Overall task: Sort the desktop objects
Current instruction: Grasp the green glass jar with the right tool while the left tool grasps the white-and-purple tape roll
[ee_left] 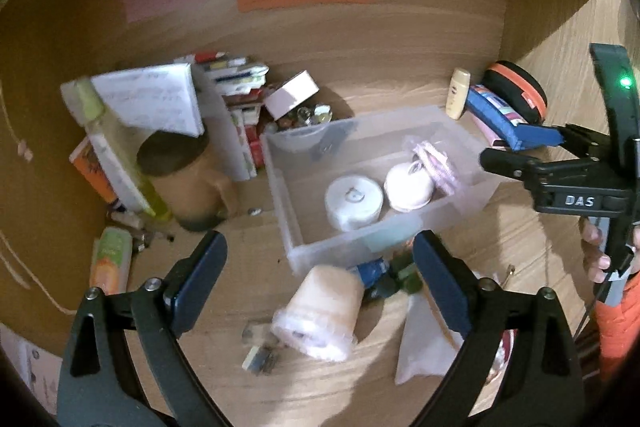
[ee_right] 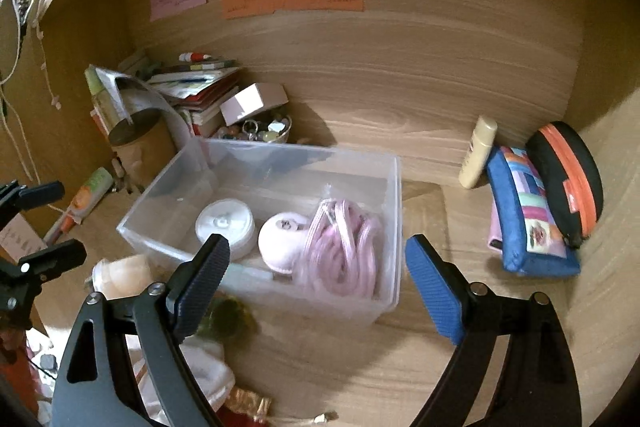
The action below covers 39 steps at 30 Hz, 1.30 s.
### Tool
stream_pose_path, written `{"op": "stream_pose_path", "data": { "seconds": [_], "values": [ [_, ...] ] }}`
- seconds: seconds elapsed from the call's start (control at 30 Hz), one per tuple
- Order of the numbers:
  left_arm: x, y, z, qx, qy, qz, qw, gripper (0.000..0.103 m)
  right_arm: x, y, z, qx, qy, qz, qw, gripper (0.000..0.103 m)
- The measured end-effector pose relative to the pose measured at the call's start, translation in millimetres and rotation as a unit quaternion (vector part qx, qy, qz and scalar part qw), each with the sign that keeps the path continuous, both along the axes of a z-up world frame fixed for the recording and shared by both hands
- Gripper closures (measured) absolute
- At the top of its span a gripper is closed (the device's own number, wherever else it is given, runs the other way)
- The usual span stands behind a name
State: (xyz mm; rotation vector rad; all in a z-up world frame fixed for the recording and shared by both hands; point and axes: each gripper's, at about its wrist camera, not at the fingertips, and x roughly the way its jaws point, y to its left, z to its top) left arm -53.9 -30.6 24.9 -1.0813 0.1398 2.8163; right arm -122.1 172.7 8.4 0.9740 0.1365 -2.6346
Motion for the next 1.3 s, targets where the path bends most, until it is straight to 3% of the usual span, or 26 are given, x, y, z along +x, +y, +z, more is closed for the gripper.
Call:
{"op": "stream_pose_path", "data": {
  "seconds": [0.23, 0.47, 0.7, 0.87, 1.1, 1.17, 1.2, 1.3],
  "values": [
    [14.6, -15.7, -26.6, -0.001, -0.025, 0.017, 0.9995, 0.008, 18.9, -13.3, -21.4, 0.032, -0.016, 0.01, 0.999, 0.015],
    [24.7, -15.7, -55.4, -0.005, -0.054, 0.006, 0.9985, 0.008, 26.6, -23.1, -43.2, 0.044, -0.035, 0.024, 0.998, 0.015],
    [17.7, -18.0, -81.8, 0.003, -0.085, 0.003, 0.9964, 0.008, 16.9, -29.0, -67.5, 0.019, -0.094, 0.051, 0.994, 0.015],
    [13.4, -21.5, -88.7, 0.006, -0.078, 0.011, 0.9969, 0.008, 6.9, -39.6, -81.0, 0.0, -0.126, 0.075, 0.989, 0.015],
    [8.9, -19.1, -92.3, 0.0, -0.064, 0.007, 0.9979, 0.008, 5.4, -63.8, -88.0, 0.015, -0.125, 0.114, 0.985, 0.022],
    [6.4, -19.8, -93.6, 0.005, -0.064, 0.007, 0.9979, 0.008, 5.0, -68.0, -88.1, 0.016, -0.127, 0.124, 0.984, 0.039],
    [5.4, -20.1, -94.7, 0.009, -0.065, 0.007, 0.9978, 0.009, 4.9, -69.7, -88.9, 0.016, -0.13, 0.128, 0.983, 0.041],
    [4.4, -20.1, -95.4, 0.021, -0.07, 0.0, 0.9973, 0.022, 8.5, -71.0, -87.5, 0.022, -0.12, 0.126, 0.984, 0.041]
  ]
}}
